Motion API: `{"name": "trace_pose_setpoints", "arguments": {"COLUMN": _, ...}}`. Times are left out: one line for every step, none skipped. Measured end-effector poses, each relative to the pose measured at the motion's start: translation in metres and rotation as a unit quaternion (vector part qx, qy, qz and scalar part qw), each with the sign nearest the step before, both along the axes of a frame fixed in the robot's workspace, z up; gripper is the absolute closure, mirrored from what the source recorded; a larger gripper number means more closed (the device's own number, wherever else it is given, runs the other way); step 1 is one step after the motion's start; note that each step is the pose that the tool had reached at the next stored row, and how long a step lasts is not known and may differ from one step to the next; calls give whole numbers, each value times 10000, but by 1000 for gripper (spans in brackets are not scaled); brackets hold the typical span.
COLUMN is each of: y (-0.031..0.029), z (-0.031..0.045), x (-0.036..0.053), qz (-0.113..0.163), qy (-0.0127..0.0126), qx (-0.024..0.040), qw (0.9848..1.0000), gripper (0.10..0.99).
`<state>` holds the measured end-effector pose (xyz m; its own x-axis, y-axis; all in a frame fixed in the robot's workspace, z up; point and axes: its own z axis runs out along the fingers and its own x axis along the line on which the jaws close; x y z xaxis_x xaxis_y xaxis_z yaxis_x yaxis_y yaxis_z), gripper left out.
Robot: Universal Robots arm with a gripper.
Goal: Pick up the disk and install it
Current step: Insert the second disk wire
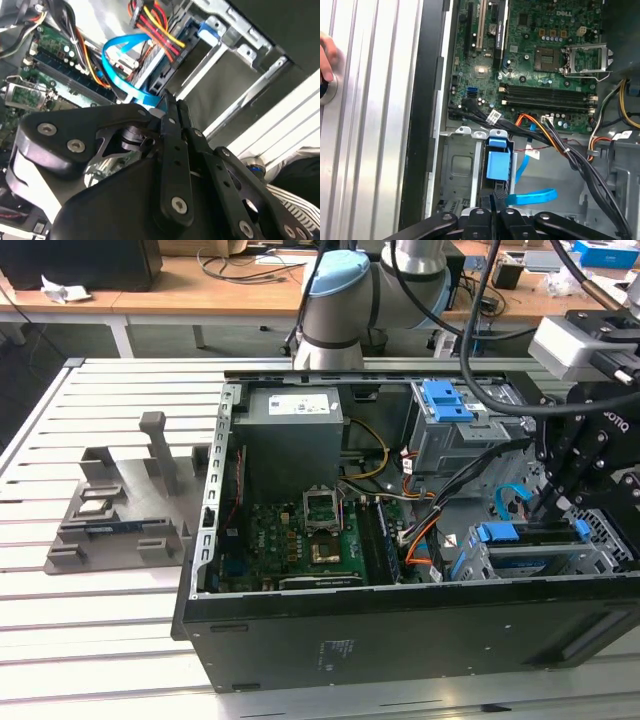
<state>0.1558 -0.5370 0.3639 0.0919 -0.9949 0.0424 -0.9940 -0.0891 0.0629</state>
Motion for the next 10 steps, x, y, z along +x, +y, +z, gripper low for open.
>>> {"name": "trace_pose_setpoints", "arguments": {"y": 0, "z": -22, "x": 22, "qz": 0, "qy": 1, "qx": -2, "qw": 10000, "gripper": 925}}
{"name": "trace_pose_setpoints", "arguments": {"y": 0, "z": -35, "x": 35, "qz": 0, "qy": 1, "qx": -4, "qw": 10000, "gripper": 925}}
{"name": "trace_pose_setpoints", "arguments": {"y": 0, "z": -54, "x": 50, "qz": 0, "qy": 1, "qx": -5, "qw": 10000, "gripper": 925}}
{"name": "trace_pose_setpoints", "arguments": {"y": -1, "z": -63, "x": 54, "qz": 0, "qy": 2, "qx": -5, "qw": 10000, "gripper": 925}}
{"name": "trace_pose_setpoints", "arguments": {"y": -3, "z": -68, "x": 58, "qz": 0, "qy": 1, "qx": -6, "qw": 10000, "gripper": 925}}
{"name": "trace_pose_setpoints", "arguments": {"y": -5, "z": -81, "x": 73, "qz": 0, "qy": 2, "qx": -5, "qw": 10000, "gripper": 925}}
{"name": "trace_pose_setpoints", "arguments": {"y": -5, "z": -100, "x": 92, "qz": 0, "qy": 2, "qx": -5, "qw": 10000, "gripper": 925}}
{"name": "trace_pose_setpoints", "arguments": {"y": -5, "z": -112, "x": 104, "qz": 0, "qy": 2, "qx": -7, "qw": 10000, "gripper": 925}}
{"name": "trace_pose_setpoints", "arguments": {"y": -5, "z": -126, "x": 113, "qz": 0, "qy": 2, "qx": -9, "qw": 10000, "gripper": 925}}
{"name": "trace_pose_setpoints", "arguments": {"y": -5, "z": -152, "x": 125, "qz": 0, "qy": 2, "qx": -11, "qw": 10000, "gripper": 925}}
